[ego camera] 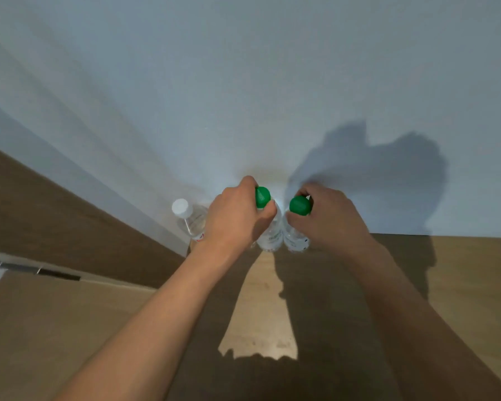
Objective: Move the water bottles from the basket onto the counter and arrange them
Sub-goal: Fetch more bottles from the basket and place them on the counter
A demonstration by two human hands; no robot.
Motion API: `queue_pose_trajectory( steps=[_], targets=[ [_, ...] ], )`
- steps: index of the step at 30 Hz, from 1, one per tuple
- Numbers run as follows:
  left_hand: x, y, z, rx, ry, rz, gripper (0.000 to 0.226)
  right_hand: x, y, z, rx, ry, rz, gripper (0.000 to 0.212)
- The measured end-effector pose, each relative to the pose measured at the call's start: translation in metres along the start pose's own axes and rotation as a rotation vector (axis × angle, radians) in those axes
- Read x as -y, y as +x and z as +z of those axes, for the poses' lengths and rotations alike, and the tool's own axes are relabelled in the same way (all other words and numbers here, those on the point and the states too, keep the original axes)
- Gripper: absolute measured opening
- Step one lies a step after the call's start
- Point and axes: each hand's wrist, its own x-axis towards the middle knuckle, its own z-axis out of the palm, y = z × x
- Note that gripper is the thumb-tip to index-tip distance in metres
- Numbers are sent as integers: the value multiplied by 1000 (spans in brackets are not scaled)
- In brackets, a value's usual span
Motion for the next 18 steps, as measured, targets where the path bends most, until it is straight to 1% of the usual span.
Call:
queue_pose_trajectory(
  steps=[6,9,10,12,14,15,18],
  targets=[
    [7,2,13,65,65,60,33,-8,8,12,-46,34,-21,19],
    [6,3,14,85,75,50,32,-7,4,12,-40,9,-43,22],
    [5,2,13,93,81,37,32,-5,1,9,-23,-1,-32,26],
    [4,-1,9,91,100,28,32,-2,-7,-1,29,-11,6,40],
    [4,-9,2,41,104,50,34,2,-21,-12,52,-20,31,54],
    [2,-16,-3,-3,103,69,35,3,-30,-17,32,-33,30,57],
    [-9,-45,-19,-146,145,168,34,9,-64,-30,-80,-42,32,54]
  ],
)
